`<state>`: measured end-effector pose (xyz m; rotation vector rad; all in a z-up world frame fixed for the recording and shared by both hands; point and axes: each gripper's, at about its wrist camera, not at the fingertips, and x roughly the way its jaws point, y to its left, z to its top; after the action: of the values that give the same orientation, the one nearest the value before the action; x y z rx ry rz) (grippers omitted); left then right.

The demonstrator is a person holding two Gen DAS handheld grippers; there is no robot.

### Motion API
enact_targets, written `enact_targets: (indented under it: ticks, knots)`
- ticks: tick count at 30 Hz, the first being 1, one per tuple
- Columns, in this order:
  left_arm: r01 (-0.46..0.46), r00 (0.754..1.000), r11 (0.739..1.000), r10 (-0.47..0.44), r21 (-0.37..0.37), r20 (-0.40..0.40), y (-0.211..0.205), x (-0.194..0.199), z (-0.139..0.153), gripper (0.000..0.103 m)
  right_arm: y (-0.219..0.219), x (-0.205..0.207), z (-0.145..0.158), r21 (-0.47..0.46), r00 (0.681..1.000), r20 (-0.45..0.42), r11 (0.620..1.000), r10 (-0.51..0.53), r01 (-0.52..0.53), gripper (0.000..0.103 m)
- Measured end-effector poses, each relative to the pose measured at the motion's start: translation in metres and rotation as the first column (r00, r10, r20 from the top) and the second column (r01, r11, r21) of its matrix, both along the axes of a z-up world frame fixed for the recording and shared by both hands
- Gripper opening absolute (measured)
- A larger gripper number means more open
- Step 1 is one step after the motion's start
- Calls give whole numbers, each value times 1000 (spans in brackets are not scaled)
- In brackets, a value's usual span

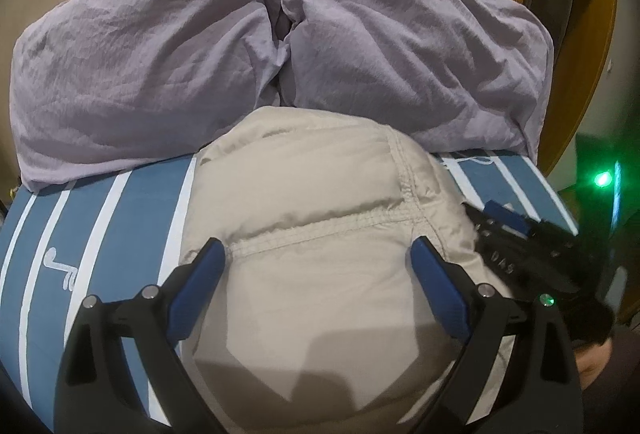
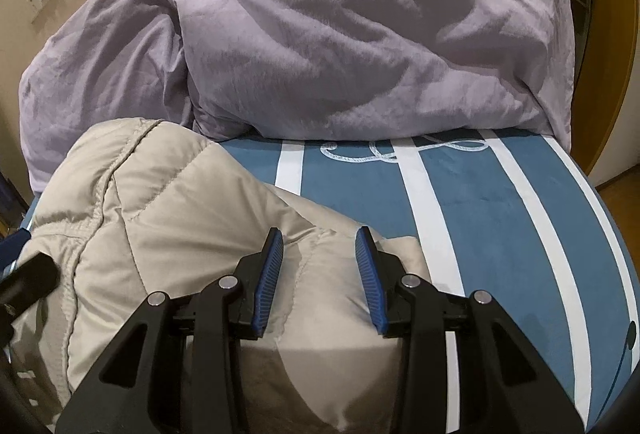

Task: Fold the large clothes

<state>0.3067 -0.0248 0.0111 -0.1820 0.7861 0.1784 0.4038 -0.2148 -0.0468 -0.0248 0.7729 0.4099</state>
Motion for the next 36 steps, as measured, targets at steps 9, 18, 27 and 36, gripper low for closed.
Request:
enact_targets:
  ticks: [9, 18, 27, 36]
  knots:
    - [-17, 999, 1000, 17, -4, 43, 6, 11, 25, 94, 0, 0, -5, -2, 1000, -2, 1000, -1, 1, 40]
    - [-50, 998, 998, 49, 34, 34, 10, 35, 28, 94, 0, 1, -5, 1, 1000, -2, 1000, 1, -1, 41]
    - [-79, 996, 997, 80, 25, -42, 17, 45, -1, 95, -1, 0, -7, 9, 1000, 2, 1000, -3, 3, 41]
    - [-72, 996, 997, 73, 16, -43, 21, 49, -18, 101, -3, 1, -6, 31, 1000, -3, 1000, -7, 7, 42]
